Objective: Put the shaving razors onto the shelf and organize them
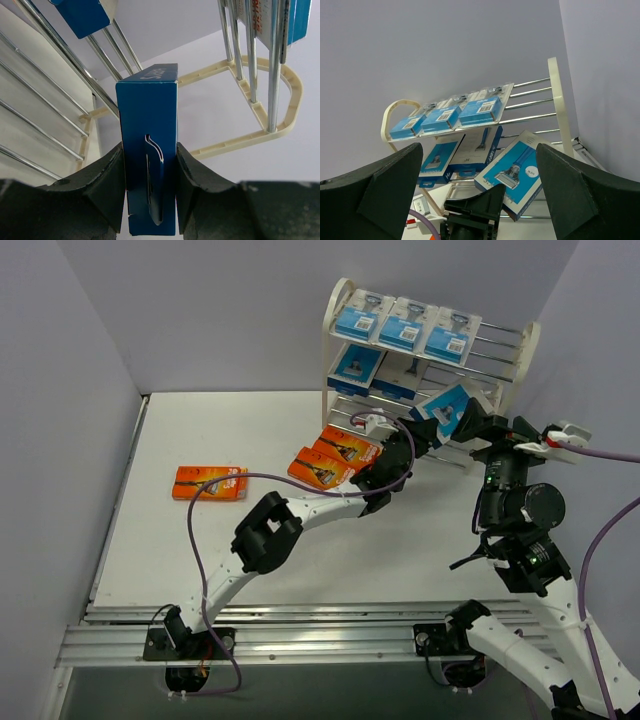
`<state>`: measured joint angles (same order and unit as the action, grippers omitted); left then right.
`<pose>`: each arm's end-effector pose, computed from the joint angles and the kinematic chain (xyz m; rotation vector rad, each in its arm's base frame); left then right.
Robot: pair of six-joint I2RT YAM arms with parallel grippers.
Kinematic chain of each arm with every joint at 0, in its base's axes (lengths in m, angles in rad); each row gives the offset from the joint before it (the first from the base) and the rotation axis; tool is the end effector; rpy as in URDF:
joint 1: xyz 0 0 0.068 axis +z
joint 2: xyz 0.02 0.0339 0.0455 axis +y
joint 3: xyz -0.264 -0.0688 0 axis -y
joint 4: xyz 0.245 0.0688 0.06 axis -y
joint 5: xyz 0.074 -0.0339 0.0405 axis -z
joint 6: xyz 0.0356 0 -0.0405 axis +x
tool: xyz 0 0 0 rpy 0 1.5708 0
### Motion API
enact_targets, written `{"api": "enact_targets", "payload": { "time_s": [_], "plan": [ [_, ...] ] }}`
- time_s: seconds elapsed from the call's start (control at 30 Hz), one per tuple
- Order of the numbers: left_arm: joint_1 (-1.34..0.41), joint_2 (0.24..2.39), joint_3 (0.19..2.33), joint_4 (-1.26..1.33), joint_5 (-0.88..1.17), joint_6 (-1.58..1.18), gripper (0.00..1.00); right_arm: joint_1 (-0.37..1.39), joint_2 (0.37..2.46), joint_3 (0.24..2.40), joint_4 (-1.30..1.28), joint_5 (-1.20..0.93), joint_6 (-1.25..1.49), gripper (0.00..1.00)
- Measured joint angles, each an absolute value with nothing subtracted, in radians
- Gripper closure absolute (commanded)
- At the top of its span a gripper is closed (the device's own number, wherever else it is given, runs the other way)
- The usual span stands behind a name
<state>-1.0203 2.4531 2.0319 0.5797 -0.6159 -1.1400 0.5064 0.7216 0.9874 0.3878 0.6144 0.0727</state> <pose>0.3177 -0.4782 0.2521 -0.6420 1.4499 -1.3139 0.1186 0.0423 0.4728 0.3656 0.9883 0.2432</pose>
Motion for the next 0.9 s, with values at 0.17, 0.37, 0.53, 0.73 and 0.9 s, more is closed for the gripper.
{"api": "enact_targets", "payload": {
  "time_s": [0.17,0.37,0.53,0.73,0.9],
  "plan": [
    [-1.020,2.456,2.039,0.578,-0.606,-1.139,0.61,0.512,0.721,0.987,0.393,0.622,0.069,0.09],
    [-1.021,2.472,2.060,0.572,-0.579,-1.140,0.55,0.512,0.720,0.987,0.397,0.625,0.068,0.09],
    [-1.021,2.473,2.061,0.571,-0.567,-1.139,0.51,0.512,0.720,0.987,0.400,0.626,0.066,0.09],
    [-1.021,2.473,2.061,0.567,-0.547,-1.139,0.50,0.512,0.720,0.987,0.400,0.627,0.066,0.09],
    [-1.021,2.473,2.061,0.563,-0.527,-1.138,0.50,0.512,0.720,0.987,0.400,0.629,0.066,0.09]
  ]
}}
